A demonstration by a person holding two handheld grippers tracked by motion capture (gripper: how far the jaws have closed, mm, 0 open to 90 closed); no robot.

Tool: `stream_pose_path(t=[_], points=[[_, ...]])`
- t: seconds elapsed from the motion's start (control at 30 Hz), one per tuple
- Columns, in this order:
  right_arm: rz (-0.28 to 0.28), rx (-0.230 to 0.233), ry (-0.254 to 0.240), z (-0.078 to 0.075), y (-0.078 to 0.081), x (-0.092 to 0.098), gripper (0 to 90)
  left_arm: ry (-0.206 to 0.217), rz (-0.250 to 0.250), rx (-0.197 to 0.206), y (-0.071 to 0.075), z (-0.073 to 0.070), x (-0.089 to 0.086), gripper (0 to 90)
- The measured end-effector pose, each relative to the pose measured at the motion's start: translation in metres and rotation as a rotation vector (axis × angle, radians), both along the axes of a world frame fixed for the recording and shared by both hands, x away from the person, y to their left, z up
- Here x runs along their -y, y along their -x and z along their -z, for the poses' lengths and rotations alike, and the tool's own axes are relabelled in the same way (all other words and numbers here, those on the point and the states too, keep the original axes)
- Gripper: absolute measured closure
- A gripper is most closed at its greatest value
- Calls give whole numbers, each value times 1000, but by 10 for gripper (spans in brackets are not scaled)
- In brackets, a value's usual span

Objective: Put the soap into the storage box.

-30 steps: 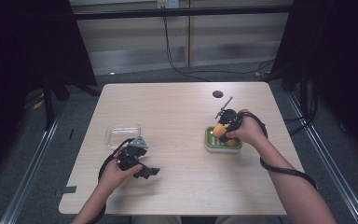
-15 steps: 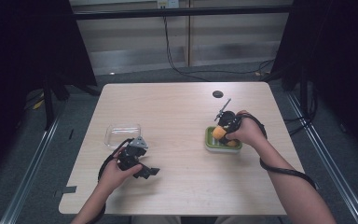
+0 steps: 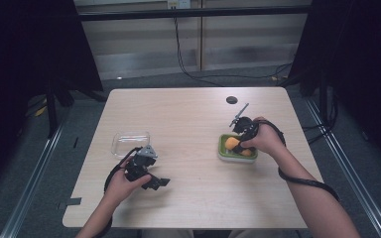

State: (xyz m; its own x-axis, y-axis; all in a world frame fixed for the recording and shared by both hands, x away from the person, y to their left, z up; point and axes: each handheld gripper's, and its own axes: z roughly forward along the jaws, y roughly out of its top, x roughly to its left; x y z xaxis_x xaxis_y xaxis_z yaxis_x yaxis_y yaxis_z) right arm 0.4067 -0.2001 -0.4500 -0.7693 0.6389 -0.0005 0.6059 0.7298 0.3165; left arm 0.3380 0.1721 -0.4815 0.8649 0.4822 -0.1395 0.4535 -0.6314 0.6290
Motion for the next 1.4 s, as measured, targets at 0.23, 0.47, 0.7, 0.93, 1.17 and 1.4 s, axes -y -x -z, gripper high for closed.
stream_pose_path(t=[0.23,0.47,0.7,0.93,1.17,1.4], points=[[48,9,-56,-9,4,2,363,-8,3,0,1,-1,0,22],[60,25,-101,-17,10,5,284,-8,7,2,0,-3,-1,22],[47,32,-133,-20,25,2,238,-12,10,-1,1,-3,1,22],[28,47,-167,-22,45,4,226,-2,8,3,1,-3,2,22],[37,64,-185,-20,58,9,219,-14,19,3,2,-4,4,22],[35,70,-193,-13,69,13,214,-12,22,2,1,-3,5,22]])
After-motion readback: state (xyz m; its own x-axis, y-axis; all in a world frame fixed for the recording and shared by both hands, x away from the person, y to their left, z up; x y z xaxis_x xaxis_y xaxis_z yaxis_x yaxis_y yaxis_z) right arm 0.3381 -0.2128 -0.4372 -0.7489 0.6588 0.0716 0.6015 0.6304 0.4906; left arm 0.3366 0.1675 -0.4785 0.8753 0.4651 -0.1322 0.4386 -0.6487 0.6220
